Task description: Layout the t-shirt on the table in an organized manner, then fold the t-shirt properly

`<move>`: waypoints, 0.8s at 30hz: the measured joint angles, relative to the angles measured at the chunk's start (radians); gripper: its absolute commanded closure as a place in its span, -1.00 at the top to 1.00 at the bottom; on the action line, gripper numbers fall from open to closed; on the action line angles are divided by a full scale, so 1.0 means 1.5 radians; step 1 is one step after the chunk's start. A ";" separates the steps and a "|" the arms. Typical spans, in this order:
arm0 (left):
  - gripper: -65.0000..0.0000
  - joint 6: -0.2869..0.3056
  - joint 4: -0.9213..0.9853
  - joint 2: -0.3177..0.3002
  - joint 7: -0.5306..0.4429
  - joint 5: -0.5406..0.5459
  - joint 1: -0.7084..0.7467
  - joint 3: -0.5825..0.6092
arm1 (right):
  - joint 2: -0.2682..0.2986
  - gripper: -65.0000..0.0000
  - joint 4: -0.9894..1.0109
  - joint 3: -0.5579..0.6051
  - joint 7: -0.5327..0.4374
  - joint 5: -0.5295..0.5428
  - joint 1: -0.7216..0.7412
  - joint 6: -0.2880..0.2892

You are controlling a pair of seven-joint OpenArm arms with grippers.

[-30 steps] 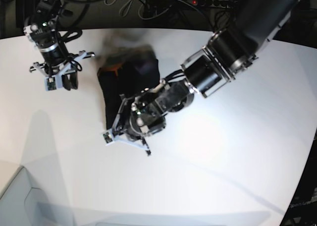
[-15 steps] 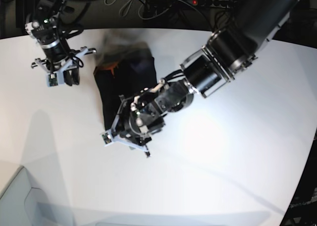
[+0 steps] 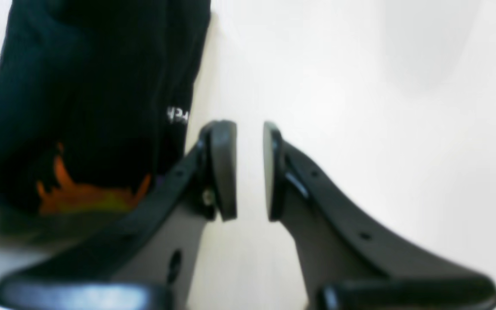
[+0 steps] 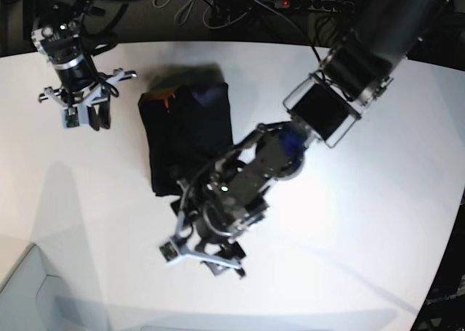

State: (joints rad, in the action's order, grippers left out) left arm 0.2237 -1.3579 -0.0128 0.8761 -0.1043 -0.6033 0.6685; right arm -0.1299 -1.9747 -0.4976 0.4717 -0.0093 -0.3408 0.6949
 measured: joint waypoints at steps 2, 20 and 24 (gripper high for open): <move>0.22 0.000 -0.095 -0.026 0.040 0.004 0.035 -0.082 | -0.005 -0.73 -0.010 -0.025 -0.002 0.005 -0.002 0.005; -1.00 -0.006 -0.419 -0.079 -0.044 0.263 0.581 -0.699 | -0.019 -1.00 0.068 -0.360 -0.001 0.119 -0.057 0.005; -1.00 -0.011 -0.419 -0.081 -0.067 0.373 0.678 -0.777 | -0.023 -1.00 0.180 -0.356 -0.001 0.116 -0.083 0.001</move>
State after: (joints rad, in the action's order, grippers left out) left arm 0.2073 -1.9862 -0.1341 0.7750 0.4557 0.4137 -0.4973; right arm -0.1638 -1.7054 -1.0313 0.4709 0.1642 -0.4652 0.6968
